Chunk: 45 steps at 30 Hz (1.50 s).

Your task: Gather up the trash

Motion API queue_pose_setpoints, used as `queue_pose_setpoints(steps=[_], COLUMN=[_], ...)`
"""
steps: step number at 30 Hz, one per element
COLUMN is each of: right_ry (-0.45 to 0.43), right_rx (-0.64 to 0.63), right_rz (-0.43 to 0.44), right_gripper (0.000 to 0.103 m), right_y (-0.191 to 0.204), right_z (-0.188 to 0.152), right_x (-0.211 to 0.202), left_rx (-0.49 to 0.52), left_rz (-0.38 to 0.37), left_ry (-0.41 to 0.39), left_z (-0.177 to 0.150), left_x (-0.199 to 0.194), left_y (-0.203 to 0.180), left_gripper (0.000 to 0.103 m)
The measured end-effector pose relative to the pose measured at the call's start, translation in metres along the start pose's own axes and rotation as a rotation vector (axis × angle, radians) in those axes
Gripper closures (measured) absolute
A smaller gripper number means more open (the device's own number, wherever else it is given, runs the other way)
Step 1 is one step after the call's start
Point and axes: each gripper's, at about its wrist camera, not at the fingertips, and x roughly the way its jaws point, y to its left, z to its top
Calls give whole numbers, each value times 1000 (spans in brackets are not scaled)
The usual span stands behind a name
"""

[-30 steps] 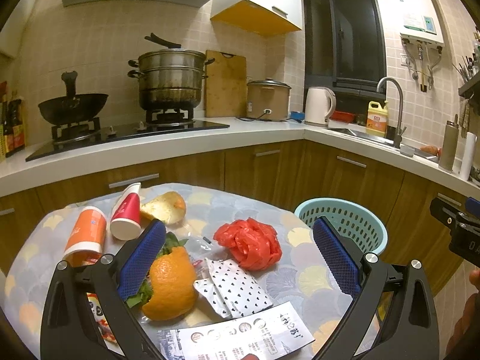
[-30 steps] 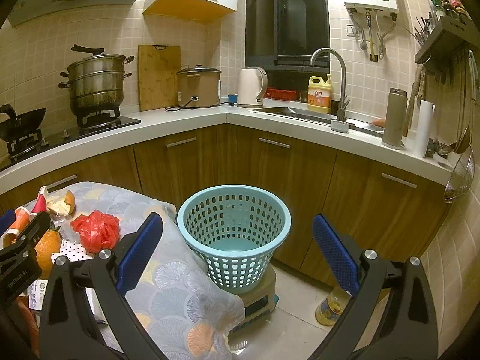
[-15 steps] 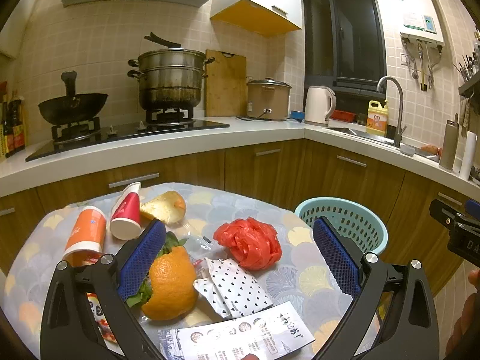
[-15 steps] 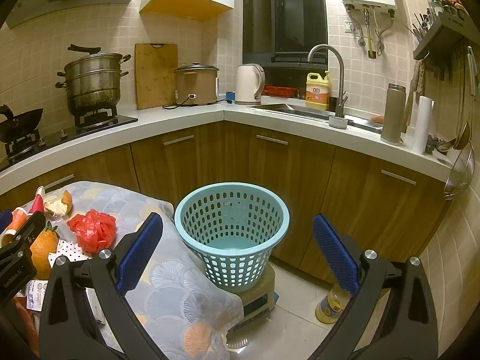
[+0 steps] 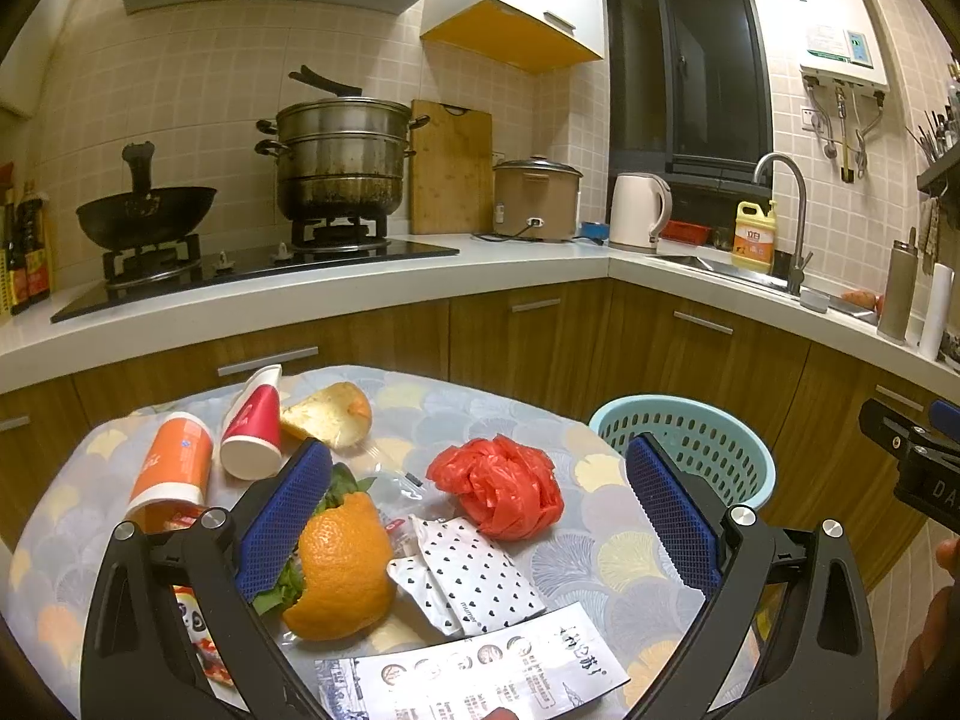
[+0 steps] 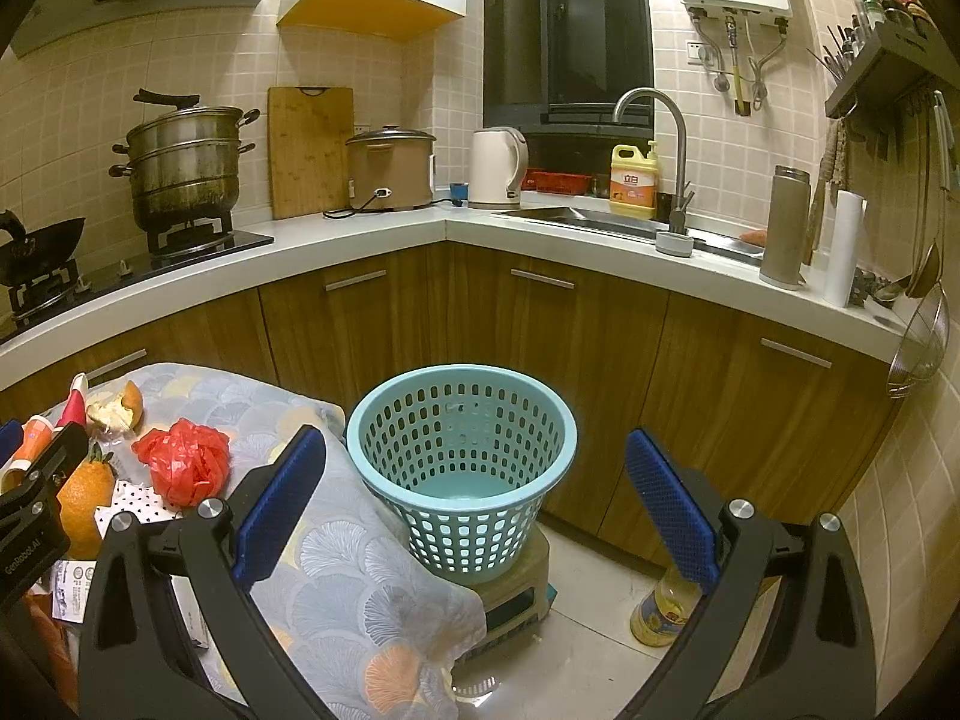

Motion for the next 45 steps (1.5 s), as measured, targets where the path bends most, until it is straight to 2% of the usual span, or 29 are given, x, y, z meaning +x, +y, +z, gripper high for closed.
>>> queue_pose_setpoints(steps=[24,32,35,40,43,45], right_ry=[37,32,34,55,72,101], right_rx=[13,10,-16,-70,-101,-140], right_rz=[4,27,41,113,196,312], right_gripper=[10,10,16,37,37,37], right_y=[-5,-2,7,33,54,73], right_z=[0,6,7,8,9,10], right_x=[10,10,15,29,39,49], left_rx=[9,-7,-11,-49,-88,-92], left_rz=[7,67,139,232,251,254], left_ry=[4,17,19,46,86,138], left_z=[-2,2,8,21,29,32], left_x=[2,7,0,-11,-15,-10], left_y=[0,8,22,65,101,127], left_gripper=[8,8,8,8,8,8])
